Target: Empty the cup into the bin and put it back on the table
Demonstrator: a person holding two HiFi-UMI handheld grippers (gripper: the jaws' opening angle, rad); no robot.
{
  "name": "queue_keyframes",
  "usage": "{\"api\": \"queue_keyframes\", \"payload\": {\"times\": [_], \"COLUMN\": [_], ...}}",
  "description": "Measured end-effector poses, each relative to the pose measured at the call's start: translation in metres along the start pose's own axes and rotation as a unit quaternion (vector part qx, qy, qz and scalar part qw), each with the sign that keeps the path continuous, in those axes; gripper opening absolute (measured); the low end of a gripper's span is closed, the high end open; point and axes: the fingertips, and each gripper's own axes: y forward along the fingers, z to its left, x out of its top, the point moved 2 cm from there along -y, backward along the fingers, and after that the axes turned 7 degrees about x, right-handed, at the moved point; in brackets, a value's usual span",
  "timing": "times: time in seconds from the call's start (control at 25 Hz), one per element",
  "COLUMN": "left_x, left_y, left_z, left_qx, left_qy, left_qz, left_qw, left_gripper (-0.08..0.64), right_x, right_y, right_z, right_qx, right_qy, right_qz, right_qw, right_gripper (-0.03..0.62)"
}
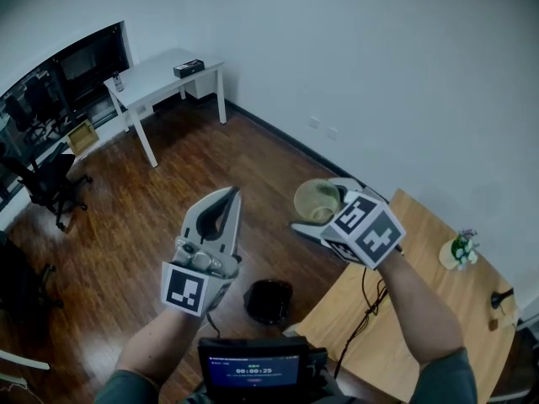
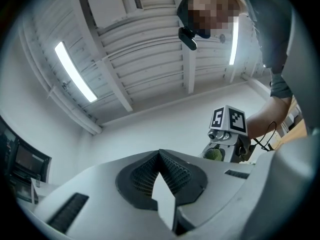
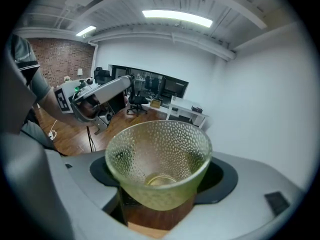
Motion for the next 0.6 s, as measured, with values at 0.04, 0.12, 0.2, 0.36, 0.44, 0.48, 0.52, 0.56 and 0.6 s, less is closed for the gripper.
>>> {"api": "queue_keyframes", "payload": {"times": [0.04, 0.12, 0.2, 0.36, 0.44, 0.48, 0.52, 0.56, 0.6], "left_x": [0.001, -0.002, -0.008, -0.011, -0.014, -0.015, -0.016, -0.016, -0.016], "left_y": [0.003, 0.007, 0.010, 0.014, 0.015, 0.015, 0.015, 0.014, 0.014], "left_z": [0.006, 0.013, 0.010, 0.001, 0.000, 0.000, -0.002, -0.004, -0.006], "left_qx": [0.006, 0.013, 0.010, 0.008, 0.007, 0.006, 0.003, -0.001, -0.006], "left_qy": [-0.004, -0.011, -0.018, -0.024, -0.031, -0.036, -0.041, -0.045, -0.047], "left_qz": [-0.001, 0.008, 0.024, 0.025, 0.031, 0.033, 0.032, 0.030, 0.028], "left_qw": [1.0000, 0.9998, 0.9995, 0.9994, 0.9990, 0.9988, 0.9986, 0.9985, 0.9985], "left_gripper": [0.000, 0.000, 0.000, 0.000, 0.000, 0.000, 0.000, 0.000, 0.000], "right_x": [0.002, 0.001, -0.005, -0.012, -0.010, -0.011, -0.012, -0.013, -0.014], "right_y": [0.000, 0.002, 0.001, -0.003, -0.003, -0.003, -0.004, -0.005, -0.007], "right_z": [-0.001, -0.005, -0.010, -0.014, -0.016, -0.018, -0.020, -0.021, -0.021], "right_qx": [-0.004, -0.015, -0.025, -0.036, -0.048, -0.055, -0.059, -0.061, -0.061], "right_qy": [-0.008, -0.025, -0.037, -0.055, -0.065, -0.069, -0.072, -0.075, -0.076], "right_qz": [0.006, 0.020, 0.036, 0.057, 0.067, 0.073, 0.077, 0.081, 0.083], "right_qw": [1.000, 0.999, 0.998, 0.996, 0.994, 0.993, 0.993, 0.992, 0.992], "right_gripper": [0.400, 0.400, 0.400, 0.400, 0.400, 0.400, 0.400, 0.400, 0.400]}}
